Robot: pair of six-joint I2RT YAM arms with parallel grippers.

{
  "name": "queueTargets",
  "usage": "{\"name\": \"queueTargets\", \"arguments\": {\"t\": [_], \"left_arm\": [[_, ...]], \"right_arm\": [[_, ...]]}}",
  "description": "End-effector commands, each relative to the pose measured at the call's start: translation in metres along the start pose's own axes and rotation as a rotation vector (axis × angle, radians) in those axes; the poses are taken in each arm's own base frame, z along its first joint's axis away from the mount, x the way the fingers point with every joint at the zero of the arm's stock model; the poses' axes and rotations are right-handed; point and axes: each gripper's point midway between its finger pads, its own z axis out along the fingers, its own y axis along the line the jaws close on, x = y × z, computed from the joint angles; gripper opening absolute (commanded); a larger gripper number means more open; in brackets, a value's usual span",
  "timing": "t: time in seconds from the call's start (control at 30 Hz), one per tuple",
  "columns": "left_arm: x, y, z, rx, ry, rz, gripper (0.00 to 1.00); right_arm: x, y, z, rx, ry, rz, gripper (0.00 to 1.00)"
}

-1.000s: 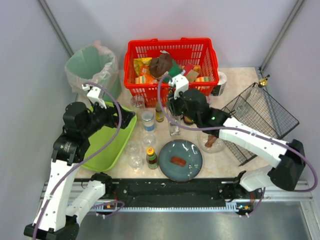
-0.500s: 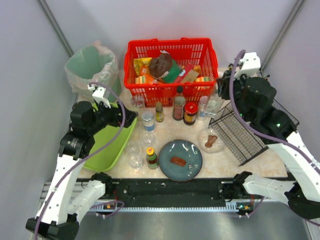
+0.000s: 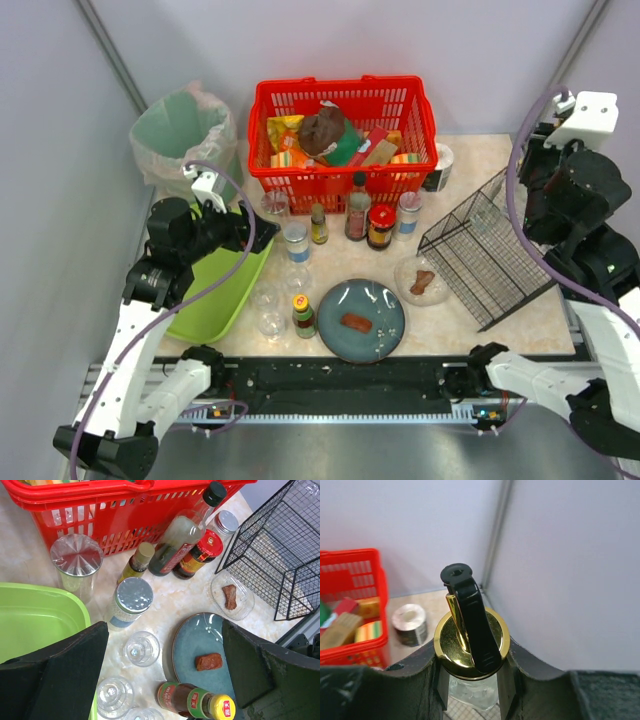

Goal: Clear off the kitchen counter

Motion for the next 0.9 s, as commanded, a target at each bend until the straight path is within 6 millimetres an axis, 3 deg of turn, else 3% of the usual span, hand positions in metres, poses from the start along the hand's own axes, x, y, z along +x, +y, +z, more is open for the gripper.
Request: {"name": "queueTargets", "arguments": {"t": [0.0,0.2,0.37,0.6,0.73,0.87], "left_arm": [[-0.019,-0.01,-0.006,0.031,-0.066,0.021,0.98],[-0.021,-0.011,-0.008,0.025,-0.062,0.024,0.98],[-0.023,-0.008,-0.009,0.005,-0.051,0.03,0.98],[-0.022,-0.008,-0.007,0.004,-0.039,0.02,0.98],[-0.019,-0.008,-0.004,0.014,-0.026,0.007,0.98],[-0.016,-0.008,-0.001,0.019,-0.016,-0.001,0.98]], "right_arm": [[-0.03,-0.041,0.002,0.148,-0.081,0.053,0.0],[-0.012,-0.06,0.019,0.222,-0.058,0.066,0.0],[0.0,-0.06,0.041,0.18,-0.057,0.121,0.0],[0.032,-0.067,0.067,0.168,-0.012,0.186,0.0],[0.052,-0.074,0.073,0.185,0.024,0.18,0.0],[0.058,-0.072,0.076,0.167,0.023,0.187,0.0]]}}
